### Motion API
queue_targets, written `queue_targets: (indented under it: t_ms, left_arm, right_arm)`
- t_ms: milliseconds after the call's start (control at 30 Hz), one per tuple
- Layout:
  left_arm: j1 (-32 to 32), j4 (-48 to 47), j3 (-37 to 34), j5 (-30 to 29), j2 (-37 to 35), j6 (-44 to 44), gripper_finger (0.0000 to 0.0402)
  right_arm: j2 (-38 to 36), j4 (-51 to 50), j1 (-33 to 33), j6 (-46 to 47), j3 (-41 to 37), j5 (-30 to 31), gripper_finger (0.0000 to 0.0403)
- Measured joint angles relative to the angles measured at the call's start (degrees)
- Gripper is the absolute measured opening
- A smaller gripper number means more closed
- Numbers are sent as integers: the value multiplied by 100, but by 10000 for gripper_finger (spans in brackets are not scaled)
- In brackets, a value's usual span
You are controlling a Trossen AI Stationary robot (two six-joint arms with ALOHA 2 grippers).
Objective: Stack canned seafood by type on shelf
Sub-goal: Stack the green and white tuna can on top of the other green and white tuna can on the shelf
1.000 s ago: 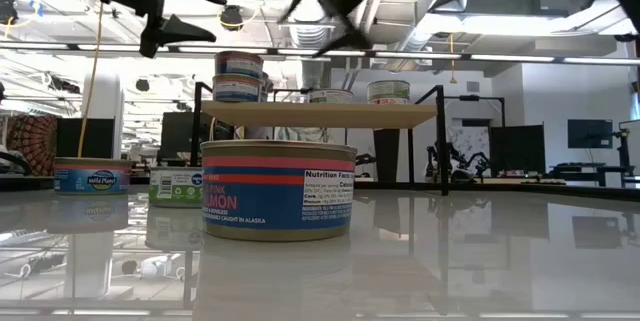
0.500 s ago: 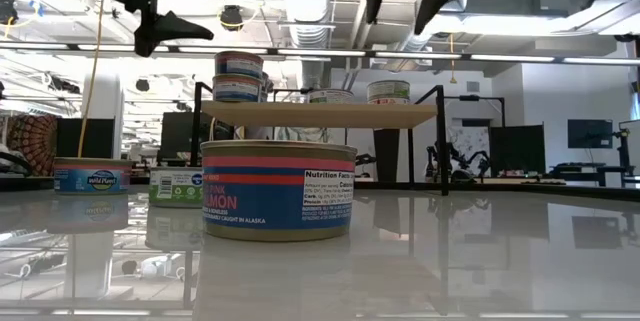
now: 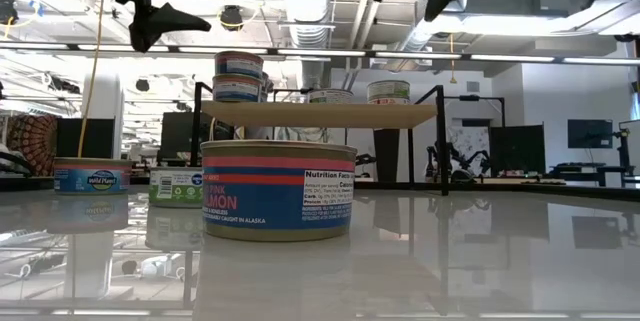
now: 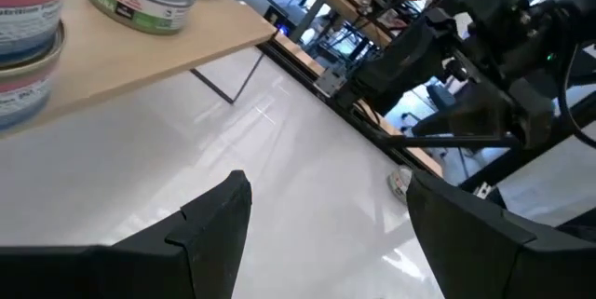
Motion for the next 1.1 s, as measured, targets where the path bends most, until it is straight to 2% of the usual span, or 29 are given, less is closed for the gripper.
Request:
queue_targets:
  t_ms: [233,467,633,833,967,1100]
  left_arm:
    - [-288,0,-2,-207,0,-68,274]
    - [-755,1,-2,-777,58,-203,274]
    - [-1225,2,-2,-1254,303,-344,274]
    - [-1814,134,-2,-1756,805,-928,274]
    - [-2230,188,-2,-2060,1179,-1344,274]
    - [-2639,201,-2,-2343,1482,-1656,274]
  right_arm:
    - [-18,-522,359,675,-90,-239,378]
    - [-367,-157,840,1274,-1222,-662,376]
    - [-1076,1492,1166,1599,-2633,-715,376]
    - [-1781,3942,1509,1668,-4304,-100,376]
    - [-1675,5925,1654,969,-5059,654,376]
    - [-1010,8099,1458,-303,-5324,1013,376]
